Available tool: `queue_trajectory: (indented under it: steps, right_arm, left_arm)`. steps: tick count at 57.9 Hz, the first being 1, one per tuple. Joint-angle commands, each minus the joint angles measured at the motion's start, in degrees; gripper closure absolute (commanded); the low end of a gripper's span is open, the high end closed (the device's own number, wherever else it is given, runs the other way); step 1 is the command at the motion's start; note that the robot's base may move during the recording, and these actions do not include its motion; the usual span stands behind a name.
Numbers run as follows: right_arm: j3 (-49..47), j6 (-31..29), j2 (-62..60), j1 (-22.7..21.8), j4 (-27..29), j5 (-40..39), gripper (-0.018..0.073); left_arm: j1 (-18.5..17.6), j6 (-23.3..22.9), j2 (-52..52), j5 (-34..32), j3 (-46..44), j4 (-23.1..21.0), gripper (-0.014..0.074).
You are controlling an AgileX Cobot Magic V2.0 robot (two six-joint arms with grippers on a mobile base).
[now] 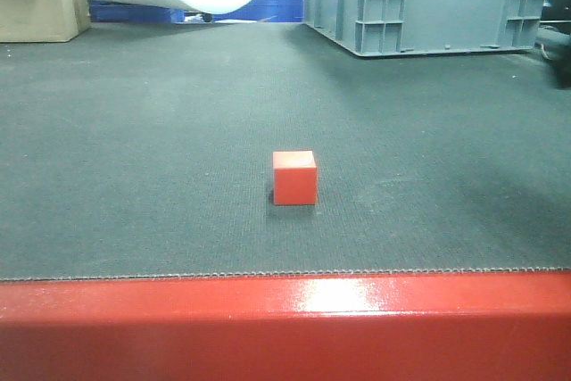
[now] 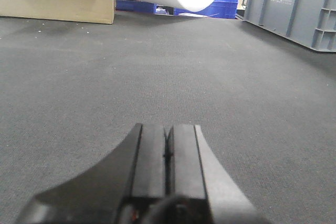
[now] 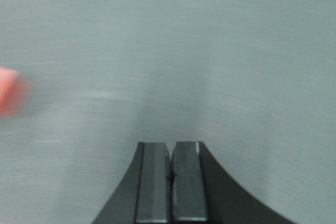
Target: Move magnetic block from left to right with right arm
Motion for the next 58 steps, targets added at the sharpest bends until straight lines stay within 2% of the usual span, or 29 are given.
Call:
queue_trajectory:
  steps: [1,7,19,45,58]
  right_arm:
    - [2.4,-0.8,-4.9,-3.5,0.6,-8.1,0.0495]
    - [7.3,-0.8,-9.9,-5.7,0.6,-13.2,0.0495]
    - [15.6,-0.4,-21.2,-6.1,0.6,-22.9,0.0495]
    - [26.6,-0.4,-51.6,-6.1,0.6,-18.7,0.0495]
    - [26.6,-0.4,-55.4,-6.1,0.6,-18.7,0.0495]
  left_arm:
    - [-0.3,-0.4,-0.4,-4.8,0.5,-0.1,0.0722]
    - [-0.3,-0.4,-0.4,-4.8,0.5,-0.1,0.0722]
    - [-0.3,-0.4,-0.4,-4.8,0.5,-0.1,0.0722]
    - [-0.3,-0.4,-0.4,-4.8,0.5,-0.1,0.0722]
    - [-0.3,-0.4,-0.4,-4.8,0.5,-0.1,0.0722]
